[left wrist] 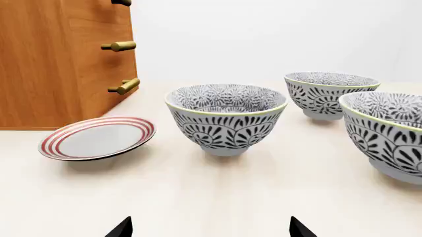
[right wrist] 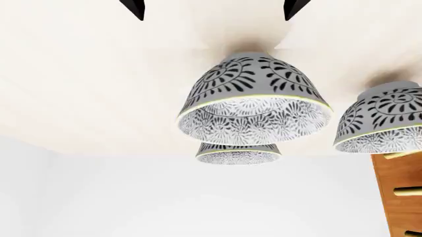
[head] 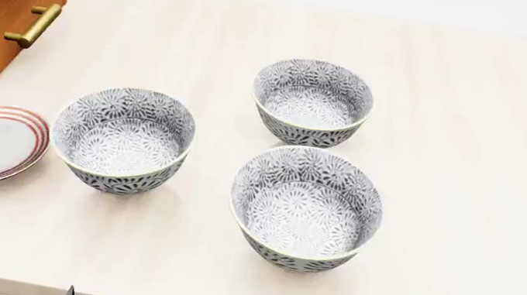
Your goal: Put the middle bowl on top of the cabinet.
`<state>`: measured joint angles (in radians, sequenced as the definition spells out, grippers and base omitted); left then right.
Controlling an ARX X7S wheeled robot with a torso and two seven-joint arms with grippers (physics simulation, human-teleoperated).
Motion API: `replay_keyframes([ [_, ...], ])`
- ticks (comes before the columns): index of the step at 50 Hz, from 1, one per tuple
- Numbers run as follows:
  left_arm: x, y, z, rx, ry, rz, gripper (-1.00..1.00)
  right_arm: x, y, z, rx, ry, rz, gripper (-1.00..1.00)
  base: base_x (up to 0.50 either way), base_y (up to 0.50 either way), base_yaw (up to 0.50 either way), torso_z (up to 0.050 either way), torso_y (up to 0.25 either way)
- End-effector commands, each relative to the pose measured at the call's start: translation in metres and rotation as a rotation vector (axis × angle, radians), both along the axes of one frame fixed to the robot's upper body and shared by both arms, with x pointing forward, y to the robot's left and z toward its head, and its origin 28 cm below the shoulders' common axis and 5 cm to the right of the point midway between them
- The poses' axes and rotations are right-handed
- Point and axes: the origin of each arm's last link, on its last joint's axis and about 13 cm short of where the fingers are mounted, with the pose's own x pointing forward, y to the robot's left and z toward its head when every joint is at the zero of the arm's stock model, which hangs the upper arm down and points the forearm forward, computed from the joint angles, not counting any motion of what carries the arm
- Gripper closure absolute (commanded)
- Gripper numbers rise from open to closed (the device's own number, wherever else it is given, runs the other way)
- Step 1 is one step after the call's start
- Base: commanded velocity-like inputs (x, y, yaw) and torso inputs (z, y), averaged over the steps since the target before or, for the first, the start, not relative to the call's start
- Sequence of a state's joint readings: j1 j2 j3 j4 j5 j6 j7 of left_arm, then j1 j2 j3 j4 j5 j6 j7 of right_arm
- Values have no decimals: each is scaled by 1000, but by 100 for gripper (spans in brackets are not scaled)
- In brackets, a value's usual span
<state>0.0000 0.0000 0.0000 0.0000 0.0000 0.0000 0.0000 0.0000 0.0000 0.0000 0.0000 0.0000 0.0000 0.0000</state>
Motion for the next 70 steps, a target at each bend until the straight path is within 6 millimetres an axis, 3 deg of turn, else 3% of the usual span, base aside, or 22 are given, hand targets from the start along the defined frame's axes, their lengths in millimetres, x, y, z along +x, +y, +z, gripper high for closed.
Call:
replay_keyframes([
  [1,0,0,0,0,0,0,-100,-1,-3,2,0,0,-14,-100,0,0,0,0,0],
  [25,4,-4,-1,39,8,6,-100,-1,-3,8,10,-27,-16,-100,0,0,0,0,0],
  [30,5,-3,0,30,3,4,-100,-22,-11,31,7,-110,-80,-100,0,0,0,0,0],
  [36,5,-2,1,4,-5,-1,-100,-64,-29,59,16,-243,-211,-100,0,0,0,0,0],
  [46,3,-3,4,-2,-19,-15,-100,-110,-45,80,11,-386,-372,-100,0,0,0,0,0],
  [52,2,-3,5,-4,-21,-19,-100,-125,-49,86,3,-444,-419,-100,0,0,0,0,0],
  [57,1,-3,6,-11,-27,-20,-100,-126,-48,87,-10,-454,-433,-100,0,0,0,0,0],
  [65,-12,-3,25,-45,-105,-51,-100,-127,-49,86,-29,-446,-451,-100,0,404,0,0,0],
  [70,-21,-5,47,-44,-208,-26,-100,-127,-49,86,-25,-448,-453,-100,0,500,0,0,0],
])
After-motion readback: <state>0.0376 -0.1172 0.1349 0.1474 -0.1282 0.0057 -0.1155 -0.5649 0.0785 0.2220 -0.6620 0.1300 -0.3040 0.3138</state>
